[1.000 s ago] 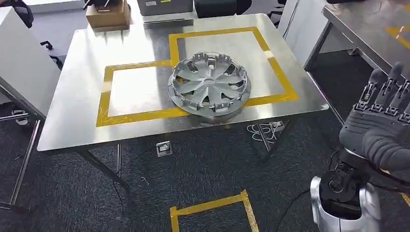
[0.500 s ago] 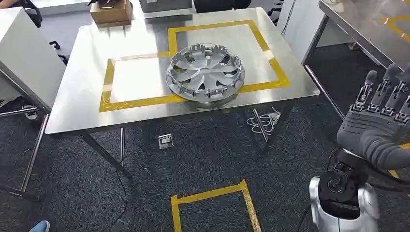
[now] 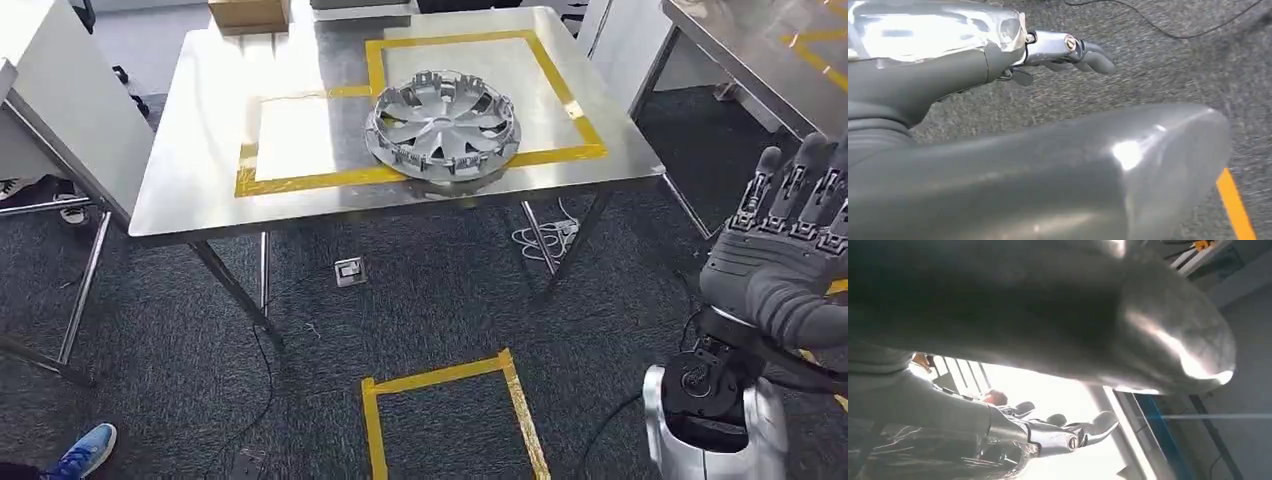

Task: Take the parts from the cabinet and place them on the table.

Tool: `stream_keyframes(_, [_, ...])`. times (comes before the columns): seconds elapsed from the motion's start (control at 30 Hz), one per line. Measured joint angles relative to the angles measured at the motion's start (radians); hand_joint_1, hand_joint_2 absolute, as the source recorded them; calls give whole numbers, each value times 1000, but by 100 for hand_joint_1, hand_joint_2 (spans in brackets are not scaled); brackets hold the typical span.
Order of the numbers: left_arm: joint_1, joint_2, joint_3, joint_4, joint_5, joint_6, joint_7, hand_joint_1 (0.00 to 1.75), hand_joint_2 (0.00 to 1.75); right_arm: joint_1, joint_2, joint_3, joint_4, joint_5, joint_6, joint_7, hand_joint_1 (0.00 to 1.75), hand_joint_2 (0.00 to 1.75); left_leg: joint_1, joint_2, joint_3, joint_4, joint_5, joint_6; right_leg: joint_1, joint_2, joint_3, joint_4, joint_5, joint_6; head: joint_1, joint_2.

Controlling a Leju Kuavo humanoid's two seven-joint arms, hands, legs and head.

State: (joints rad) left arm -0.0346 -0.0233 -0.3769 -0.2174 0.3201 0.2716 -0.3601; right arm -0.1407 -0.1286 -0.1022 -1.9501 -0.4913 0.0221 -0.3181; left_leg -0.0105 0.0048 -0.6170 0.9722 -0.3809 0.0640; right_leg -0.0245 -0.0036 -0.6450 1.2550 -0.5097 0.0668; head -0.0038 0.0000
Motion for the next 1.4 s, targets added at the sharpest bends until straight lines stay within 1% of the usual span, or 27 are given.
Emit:
stream_keyframes(0.03, [0, 0, 0, 0, 0, 0, 0, 0, 0, -1, 0, 0, 0, 0, 0, 0, 0, 0, 0, -1, -15, 5, 9, -3, 0, 0, 63, -83, 21, 4, 0, 0])
stream_keyframes(0.1, [0, -1, 0, 0, 0, 0, 0, 0, 0, -7, -2, 0, 0, -1, 6, 0, 0, 0, -6, -4, -37, 20, 23, -13, 7, 0, 204, -281, -22, -17, 0, 0])
stream_keyframes(0.13, [0, -1, 0, 0, 0, 0, 0, 0, 0, -6, -2, 0, 0, -1, 9, 1, 0, 0, -5, -3, -38, 19, 36, -19, 8, 1, 207, -291, -26, -27, -7, 0])
stream_keyframes(0.17, [0, -1, 0, 0, 0, 0, 0, 0, 0, -6, -2, 0, 1, -1, 11, 2, 0, 0, -3, -3, -40, 15, 47, -24, 11, 2, 191, -293, -19, -28, 0, 0])
stream_keyframes(0.23, [5, 1, 0, 1, 0, -2, 0, 0, 0, -5, -2, 0, 5, -2, 13, 3, 0, 0, -2, -7, -51, 10, 68, -38, 6, 1, 173, -293, 1, -48, 2, 0])
stream_keyframes(0.27, [7, 3, 0, 1, 0, -2, 1, 0, 0, -6, -1, 0, 8, -2, 18, 5, 0, 0, 4, -11, -63, 23, 37, -45, 1, -2, 164, -293, 14, -54, 3, 0])
stream_keyframes(0.3, [9, 2, 0, 1, 0, -2, 2, 0, 0, -4, -1, 0, 10, -2, 20, 9, 0, 0, 7, -9, -76, 64, -31, -52, 0, -3, 153, -293, 26, -65, -3, 0])
stream_keyframes(0.37, [9, 2, 0, 1, 0, -2, 2, 0, 0, 4, 0, 0, 12, -2, 32, 9, 0, 0, 17, -7, -106, 205, -151, -67, 0, -5, 128, -292, 50, -68, -3, 0])
stream_keyframes(0.4, [9, 2, 0, 1, -1, -1, 2, 0, 0, 9, 2, 0, 13, -2, 37, 10, 0, 0, 20, -8, -117, 282, -182, -72, 1, -5, 112, -290, 62, -67, -4, 0])
stream_keyframes(0.47, [10, 2, 0, 2, -1, 0, 2, 0, 0, 18, 5, 0, 16, 0, 43, 11, 0, 0, 25, -7, -95, 330, -151, -78, 0, -5, 82, -286, 83, -62, -4, 0])
stream_keyframes(0.53, [9, 2, 0, 2, 3, 0, 2, 0, 0, 19, 8, 0, 16, 1, 50, 12, 0, 0, 29, -7, 6, 212, -84, -77, -3, -4, 53, -276, 98, -53, -5, 0])
stream_keyframes(0.57, [9, 3, 0, 1, 5, 1, 0, 0, 0, 19, 10, 0, 16, 3, 54, 13, 0, 0, 30, -8, 74, 121, -81, -73, -3, -3, 45, -273, 104, -48, -5, 0])
stream_keyframes(0.6, [7, 3, 1, 2, 5, 1, 0, 0, 0, 20, 10, 1, 16, 4, 58, 14, 0, 0, 28, -10, 125, 39, -127, -67, -1, -3, 40, -272, 112, -41, -5, 0])
stream_keyframes(0.63, [7, 3, 2, 2, 6, 1, -2, 0, 0, 17, 10, 1, 16, 6, 64, 16, 0, 0, 22, -12, 142, 5, -133, -59, 1, -4, 39, -274, 119, -33, -2, 0])
stream_keyframes(0.73, [11, 2, 3, 2, 8, 2, -3, 0, 0, 17, 13, 5, 16, 14, 76, 19, 0, 0, 11, -10, 122, 5, -109, -34, -2, -5, 36, -286, 149, -6, -3, 0])
stream_keyframes(0.77, [9, 0, 3, 2, 8, 2, -3, 0, 0, 17, 12, 5, 16, 17, 80, 19, 0, 0, 23, -4, 120, -8, -89, -19, -4, -3, 24, -276, 136, -9, -2, 0])
stream_keyframes(0.87, [7, -1, 7, 2, 10, 2, -3, 0, 0, 17, 13, 5, 16, 19, 84, 20, 0, 0, 14, -1, 75, -10, -51, -3, 0, 0, -50, -89, -11, -36, 0, 0])
stream_keyframes(0.9, [8, -2, 7, 2, 10, 2, -3, 0, 0, 17, 13, 5, 17, 19, 84, 20, 0, 0, 10, -1, 55, -9, -38, -1, 0, 0, -79, 10, -51, -34, 0, 0])
stream_keyframes(0.93, [8, -3, 8, 2, 10, 2, -3, 0, 0, 17, 13, 5, 17, 20, 84, 20, 0, 0, 8, -1, 41, -8, -28, -1, 0, 0, -85, 59, -60, -28, 0, 0])
stream_keyframes(0.97, [8, -3, 8, 2, 13, 2, -3, 0, 0, 17, 13, 5, 18, 21, 85, 21, 0, 0, 6, -1, 28, -8, -18, -2, 0, 0, -70, 63, -51, -20, 0, 0])
stream_keyframes(1.03, [8, -5, 9, 2, 15, 5, -3, 0, 0, 15, 13, 7, 18, 30, 88, 28, 0, 0, 3, -2, 5, -6, 0, -4, 1, 0, 24, -52, 2, -2, 0, 0])
stream_keyframes(1.07, [8, -6, 9, 2, 15, 9, -3, 0, 0, 12, 13, 10, 19, 37, 90, 32, 0, 0, 1, -3, -4, -4, 9, -8, 1, 0, 97, -159, 22, -3, 0, 0])
stream_keyframes(1.13, [7, -10, 10, 2, 15, 13, -3, 0, 0, 7, 13, 19, 19, 48, 94, 37, 0, 0, -4, -3, -21, 2, 24, -17, 10, 0, 192, -311, -4, -25, -2, 0])
stream_keyframes(1.23, [11, -11, 10, 2, 10, 10, -3, 0, 0, 12, 13, 39, 29, 84, 97, 52, 0, 0, 4, -3, -30, -8, 56, -35, 19, 1, 170, -305, 17, -35, -1, 0])
stream_keyframes(1.27, [13, -6, 10, 3, 6, 9, -3, 0, 0, 13, 16, 50, 40, 97, 97, 55, 0, 0, 5, -6, -43, -6, 50, -40, -2, -1, 163, -313, 32, -50, 0, 0])
stream_keyframes(1.33, [14, -6, 10, 3, 5, 4, -3, 0, 0, 16, 21, 69, 53, 111, 94, 55, 0, 0, 9, -8, -67, 74, -57, -55, 1, -6, 143, -309, 48, -69, -6, 0])
stream_keyframes(1.4, [14, -3, 10, 3, 2, -2, -2, 0, 0, 18, 26, 83, 67, 105, 94, 68, 0, 0, 17, -7, -106, 244, -166, -69, 2, -7, 117, -306, 67, -70, -6, 0])
